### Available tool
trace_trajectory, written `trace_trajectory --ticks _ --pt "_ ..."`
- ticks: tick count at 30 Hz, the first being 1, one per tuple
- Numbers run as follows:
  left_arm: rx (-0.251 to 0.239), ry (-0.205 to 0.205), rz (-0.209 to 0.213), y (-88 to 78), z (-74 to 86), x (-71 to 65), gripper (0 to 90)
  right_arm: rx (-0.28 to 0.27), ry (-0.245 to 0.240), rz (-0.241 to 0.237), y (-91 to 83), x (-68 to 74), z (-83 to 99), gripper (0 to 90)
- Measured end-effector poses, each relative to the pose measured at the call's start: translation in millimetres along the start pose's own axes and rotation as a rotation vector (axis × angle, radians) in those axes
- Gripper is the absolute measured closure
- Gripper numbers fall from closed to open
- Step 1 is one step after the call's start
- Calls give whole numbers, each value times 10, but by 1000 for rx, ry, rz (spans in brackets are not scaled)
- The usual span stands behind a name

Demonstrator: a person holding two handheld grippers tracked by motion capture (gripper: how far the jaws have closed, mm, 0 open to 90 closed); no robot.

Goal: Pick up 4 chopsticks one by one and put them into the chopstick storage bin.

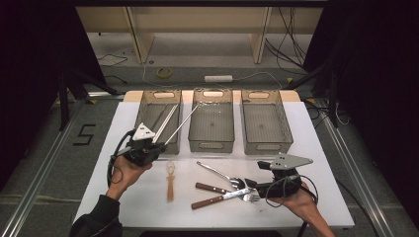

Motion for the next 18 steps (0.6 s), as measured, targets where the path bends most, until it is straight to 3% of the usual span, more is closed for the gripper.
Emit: trace_trajectory --ticks 18 --pt "-17 -81 -64 -55 56 305 844 13 4 1 17 18 40 246"
Point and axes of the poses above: each handheld gripper's, and its own axes: y roughly forward along the jaws, z roughly out of its underside, x roughly to its left, the point moved 9 cm from there along y, roughly forward along the jaws, and after that the axes turned 10 degrees about y, right-handed, at the moved point
